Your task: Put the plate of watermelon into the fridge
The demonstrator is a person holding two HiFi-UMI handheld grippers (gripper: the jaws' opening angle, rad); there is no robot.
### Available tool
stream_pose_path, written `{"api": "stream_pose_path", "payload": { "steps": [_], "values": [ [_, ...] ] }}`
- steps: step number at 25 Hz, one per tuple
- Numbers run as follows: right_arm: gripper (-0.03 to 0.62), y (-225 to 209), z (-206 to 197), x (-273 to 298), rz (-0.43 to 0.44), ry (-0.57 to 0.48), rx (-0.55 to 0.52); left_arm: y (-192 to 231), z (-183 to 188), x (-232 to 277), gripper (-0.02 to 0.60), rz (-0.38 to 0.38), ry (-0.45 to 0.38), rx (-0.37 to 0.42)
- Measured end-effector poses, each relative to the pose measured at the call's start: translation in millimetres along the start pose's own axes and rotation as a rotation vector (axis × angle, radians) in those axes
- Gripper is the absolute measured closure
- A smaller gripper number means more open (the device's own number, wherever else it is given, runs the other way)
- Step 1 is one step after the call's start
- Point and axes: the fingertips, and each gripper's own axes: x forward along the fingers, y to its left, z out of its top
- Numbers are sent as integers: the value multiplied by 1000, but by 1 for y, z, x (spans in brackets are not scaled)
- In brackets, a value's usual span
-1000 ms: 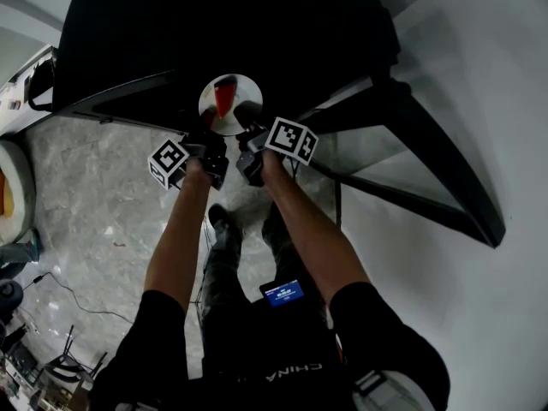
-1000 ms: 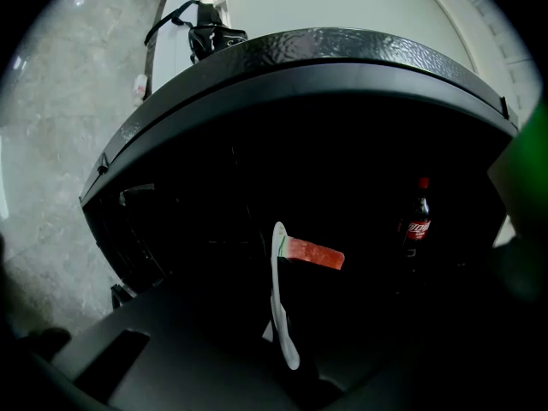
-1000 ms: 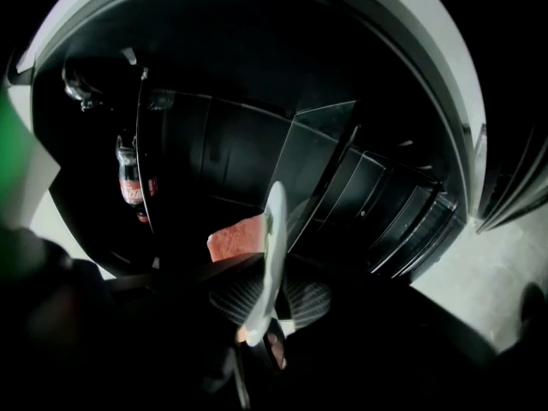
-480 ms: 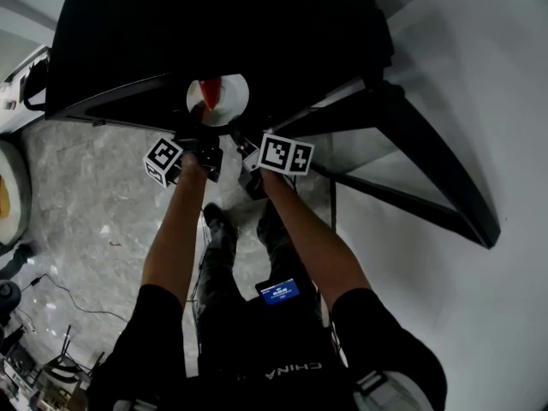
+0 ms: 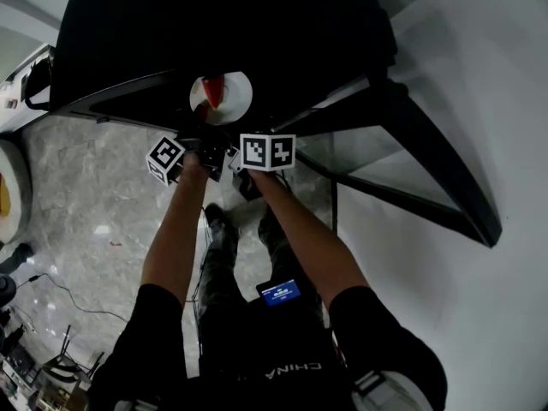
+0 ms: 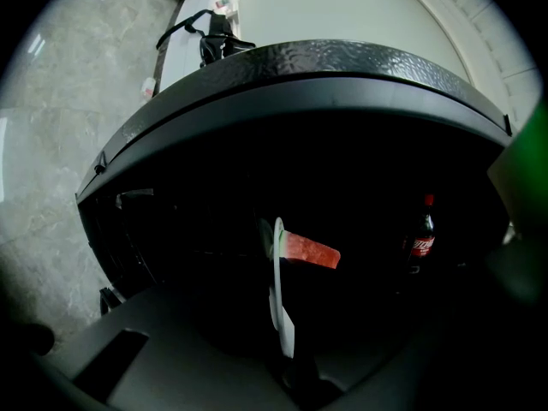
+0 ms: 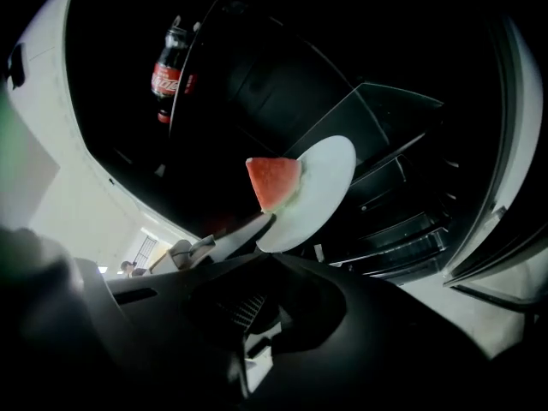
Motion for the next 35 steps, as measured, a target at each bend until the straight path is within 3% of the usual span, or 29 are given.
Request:
{"api": "stream_pose_path", "payload": {
  "steps": [3,7,12,16,23,27,32,35],
  "values": [
    [579,-4,2,1,-21,-8,6,-6,-2,3,552,-28,21,5],
    [579,-11,6,-1,-48,-51,33,-2,-3,2,552,-12,69,25],
    [579,-21,20,-2,-102,-114,63,-10,-6,2,552,1,182,117],
    [579,-27,34,-1,-131,-143,78,-12,-12,0,551,47,230,202],
    [579,-33,45,-3,-140,-161,94,-12,-20,-2,537,105,290,258],
    [579,-24,51,-5,-100,-175,102,-13,-26,8,534,121,351,221],
    [579,-5,29,10,-26,-41,22,-12,-36,17,534,124,370,177],
    [579,-5,27,15,-5,-19,27,-10,-36,18,535,125,372,143]
  ]
}}
